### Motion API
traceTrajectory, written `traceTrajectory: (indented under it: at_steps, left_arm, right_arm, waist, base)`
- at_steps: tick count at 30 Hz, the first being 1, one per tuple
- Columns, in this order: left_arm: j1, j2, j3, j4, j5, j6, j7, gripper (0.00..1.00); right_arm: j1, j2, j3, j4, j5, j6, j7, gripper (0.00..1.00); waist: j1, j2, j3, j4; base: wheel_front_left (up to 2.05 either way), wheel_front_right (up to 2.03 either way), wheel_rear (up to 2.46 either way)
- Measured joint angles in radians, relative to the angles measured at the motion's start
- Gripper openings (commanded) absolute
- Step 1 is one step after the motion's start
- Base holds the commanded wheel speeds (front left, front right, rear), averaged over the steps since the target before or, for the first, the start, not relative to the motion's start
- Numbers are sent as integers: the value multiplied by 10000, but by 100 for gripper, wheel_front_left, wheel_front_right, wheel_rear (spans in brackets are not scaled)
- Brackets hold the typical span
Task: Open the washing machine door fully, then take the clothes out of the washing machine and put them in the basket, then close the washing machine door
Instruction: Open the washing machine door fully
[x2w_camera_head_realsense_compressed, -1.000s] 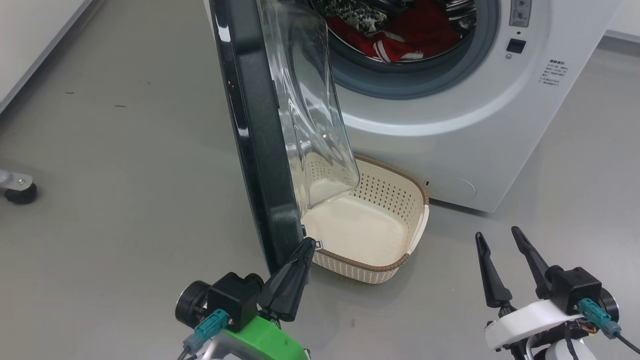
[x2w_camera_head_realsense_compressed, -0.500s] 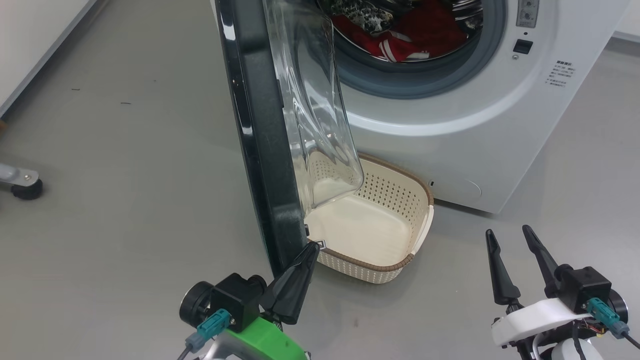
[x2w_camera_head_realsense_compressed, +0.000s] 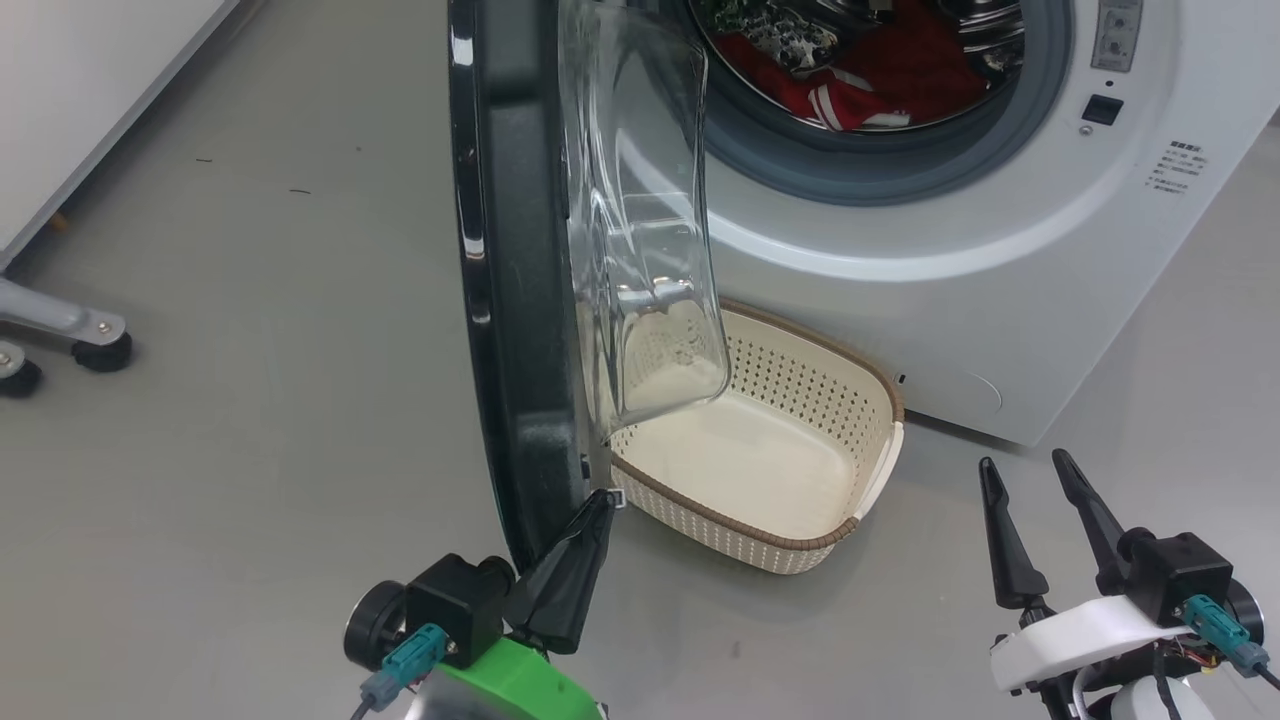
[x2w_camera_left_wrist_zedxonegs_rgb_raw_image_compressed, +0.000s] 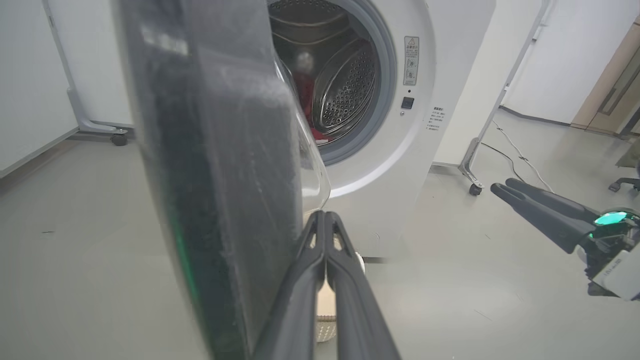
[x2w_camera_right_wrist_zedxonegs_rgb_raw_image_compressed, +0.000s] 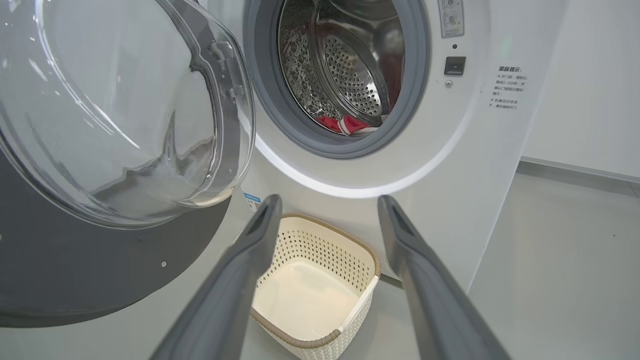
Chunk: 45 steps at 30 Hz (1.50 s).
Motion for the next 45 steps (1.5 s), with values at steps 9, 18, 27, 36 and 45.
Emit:
traceTrajectory:
  at_steps: [9, 18, 27, 36, 45]
  left_arm:
    - [251, 81, 401, 176, -8, 240, -132, 0]
    - [448, 303, 1243, 320, -148, 456, -428, 0]
    - [495, 570, 2080, 474, -236, 558, -704, 0]
    - [476, 656, 2851, 790, -353, 606, -886, 0]
    - [174, 652, 3804, 1185, -784, 660, -1152, 0]
  right_arm:
    - [5, 21, -44, 0, -77, 6, 0, 100]
    - [5, 77, 111, 6, -96, 84, 0, 100]
    - [1, 100, 251, 12, -98, 86, 0, 100]
    - [-44, 104, 259, 2, -98, 86, 0, 100]
    - [-212, 102, 209, -48, -102, 86, 0, 100]
  waist:
    - [0, 0, -76, 394]
    - [0, 0, -167, 486]
    - [0, 0, -86, 222]
    - [0, 0, 121, -102]
    - [0, 0, 472, -342]
  base:
    - [0, 0, 0]
    - [0, 0, 0]
    - [0, 0, 0]
    - [0, 0, 0]
    - [0, 0, 0]
